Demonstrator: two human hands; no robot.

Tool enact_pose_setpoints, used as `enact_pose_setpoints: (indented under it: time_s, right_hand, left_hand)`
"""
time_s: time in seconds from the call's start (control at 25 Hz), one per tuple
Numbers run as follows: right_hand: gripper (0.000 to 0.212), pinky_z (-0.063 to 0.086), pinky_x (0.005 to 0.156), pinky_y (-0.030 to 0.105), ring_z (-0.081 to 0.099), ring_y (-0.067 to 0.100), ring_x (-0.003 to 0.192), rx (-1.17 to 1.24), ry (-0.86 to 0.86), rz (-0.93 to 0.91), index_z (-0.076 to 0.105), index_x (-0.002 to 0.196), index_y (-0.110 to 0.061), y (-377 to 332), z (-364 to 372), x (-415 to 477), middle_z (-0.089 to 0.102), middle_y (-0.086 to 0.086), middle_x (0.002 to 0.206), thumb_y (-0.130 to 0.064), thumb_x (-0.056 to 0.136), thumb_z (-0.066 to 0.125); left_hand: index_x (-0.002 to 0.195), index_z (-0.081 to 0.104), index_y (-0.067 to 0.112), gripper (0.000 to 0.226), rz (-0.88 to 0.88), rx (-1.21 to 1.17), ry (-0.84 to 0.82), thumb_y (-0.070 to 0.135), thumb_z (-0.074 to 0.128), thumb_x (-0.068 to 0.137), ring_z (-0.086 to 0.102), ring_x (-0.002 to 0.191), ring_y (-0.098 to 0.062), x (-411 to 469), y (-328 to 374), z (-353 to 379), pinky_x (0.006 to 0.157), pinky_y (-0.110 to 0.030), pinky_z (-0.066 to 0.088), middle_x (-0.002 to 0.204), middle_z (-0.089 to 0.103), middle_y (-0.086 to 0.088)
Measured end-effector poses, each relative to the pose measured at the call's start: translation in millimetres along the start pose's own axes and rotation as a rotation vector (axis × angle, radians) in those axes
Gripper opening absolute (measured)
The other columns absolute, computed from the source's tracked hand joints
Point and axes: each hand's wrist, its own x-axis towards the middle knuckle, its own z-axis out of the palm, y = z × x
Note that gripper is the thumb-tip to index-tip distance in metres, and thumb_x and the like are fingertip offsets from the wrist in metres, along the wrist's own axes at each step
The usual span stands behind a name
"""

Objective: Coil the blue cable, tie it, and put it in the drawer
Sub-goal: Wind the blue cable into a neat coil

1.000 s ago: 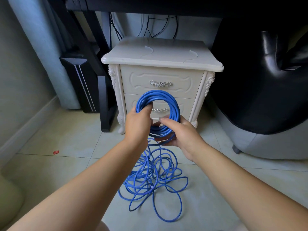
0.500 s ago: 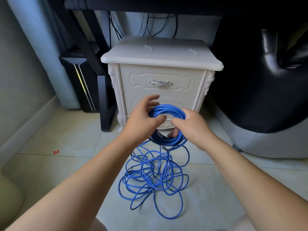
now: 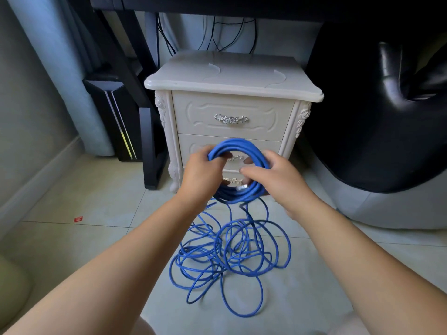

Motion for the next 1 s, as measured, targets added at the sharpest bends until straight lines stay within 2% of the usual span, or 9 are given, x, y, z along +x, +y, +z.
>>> enact_pose_setpoints:
  time_s: [0.12, 0.2, 0.32, 0.44, 0.6, 0.68, 0.84, 0.92, 1.0]
  right_hand:
    - [0.008, 0.055, 0.087, 0.045, 0.065, 0.015, 0.068, 0.322, -0.066, 0.15, 0.062, 0.091, -0.015, 4, 11, -4, 0.064, 0.0, 0.069, -0.015, 0.086, 0.069]
    - [0.009, 0.052, 0.084, 0.044, 0.063, 0.019, 0.069, 0.48, -0.05, 0.183, 0.059, 0.088, -0.014, 6, 18, -5, 0.063, 0.002, 0.068, -0.01, 0.088, 0.067]
    - [0.009, 0.048, 0.075, 0.042, 0.059, 0.023, 0.064, 0.482, 0.063, 0.197, 0.055, 0.087, -0.013, 7, 19, -4, 0.061, 0.001, 0.057, -0.006, 0.09, 0.059]
    - [0.016, 0.05, 0.072, 0.042, 0.059, 0.026, 0.06, 0.443, 0.121, 0.203, 0.053, 0.083, -0.014, 4, 11, -1, 0.057, 0.001, 0.049, 0.001, 0.087, 0.05]
    - [0.021, 0.054, 0.07, 0.047, 0.062, 0.03, 0.059, 0.255, 0.1, 0.145, 0.053, 0.083, -0.016, 2, 3, 3, 0.054, 0.004, 0.048, 0.004, 0.083, 0.046]
    - [0.018, 0.056, 0.071, 0.052, 0.063, 0.038, 0.061, 0.082, 0.102, 0.086, 0.053, 0.08, -0.015, 1, -1, 4, 0.056, 0.003, 0.047, 0.001, 0.082, 0.046]
    - [0.017, 0.049, 0.057, 0.029, 0.064, 0.017, 0.053, -0.335, 0.031, -0.062, 0.059, 0.087, -0.021, -5, -6, 4, 0.065, 0.007, 0.058, -0.008, 0.084, 0.049]
    - [0.012, 0.046, 0.051, 0.024, 0.062, 0.012, 0.05, -0.447, 0.001, -0.118, 0.057, 0.088, -0.018, -7, -5, 1, 0.064, 0.006, 0.062, -0.009, 0.084, 0.049]
    - [0.01, 0.046, 0.05, 0.022, 0.061, 0.011, 0.048, -0.474, -0.041, -0.147, 0.057, 0.087, -0.017, -11, -7, -1, 0.062, 0.002, 0.058, -0.009, 0.085, 0.051]
  left_hand:
    - [0.086, 0.067, 0.019, 0.016, -0.212, -0.27, 0.083, 0.013, 0.054, 0.093, 0.042, 0.038, -0.007, -1, 0, 5, 0.065, -0.036, 0.048, 0.043, 0.043, 0.011]
    - [0.088, 0.066, 0.018, 0.012, -0.313, -0.391, 0.09, 0.015, 0.056, 0.094, 0.046, 0.043, -0.01, -5, -3, 11, 0.067, -0.034, 0.043, 0.047, 0.043, 0.006]
    - [0.09, 0.065, 0.012, 0.008, -0.362, -0.41, -0.011, 0.019, 0.062, 0.092, 0.048, 0.056, -0.017, -8, -9, 15, 0.073, -0.037, 0.04, 0.047, 0.047, 0.006]
    - [0.095, 0.067, 0.01, 0.019, -0.357, -0.313, -0.163, 0.027, 0.071, 0.087, 0.058, 0.069, -0.018, -10, -6, 8, 0.072, -0.033, 0.047, 0.068, 0.061, 0.0]
    - [0.113, 0.065, 0.021, 0.03, -0.22, -0.214, -0.249, 0.02, 0.074, 0.084, 0.069, 0.096, -0.018, -8, 1, -5, 0.088, -0.035, 0.054, 0.1, 0.071, -0.001]
    - [0.128, 0.057, 0.026, 0.051, -0.072, -0.109, -0.255, 0.011, 0.075, 0.082, 0.068, 0.096, -0.012, -6, 4, -10, 0.082, -0.02, 0.053, 0.111, 0.069, 0.0]
    - [0.139, 0.047, 0.028, 0.069, 0.115, 0.003, -0.301, -0.001, 0.071, 0.082, 0.062, 0.102, 0.001, -9, 10, -13, 0.075, -0.008, 0.05, 0.125, 0.06, 0.002]
    - [0.139, 0.046, 0.03, 0.07, 0.18, 0.116, -0.322, -0.003, 0.069, 0.081, 0.059, 0.1, 0.009, -10, 10, -12, 0.074, -0.006, 0.049, 0.127, 0.058, 0.005]
    - [0.137, 0.049, 0.031, 0.065, 0.209, 0.244, -0.32, 0.002, 0.069, 0.082, 0.064, 0.091, 0.005, -9, 7, -12, 0.075, -0.011, 0.05, 0.121, 0.061, 0.006]
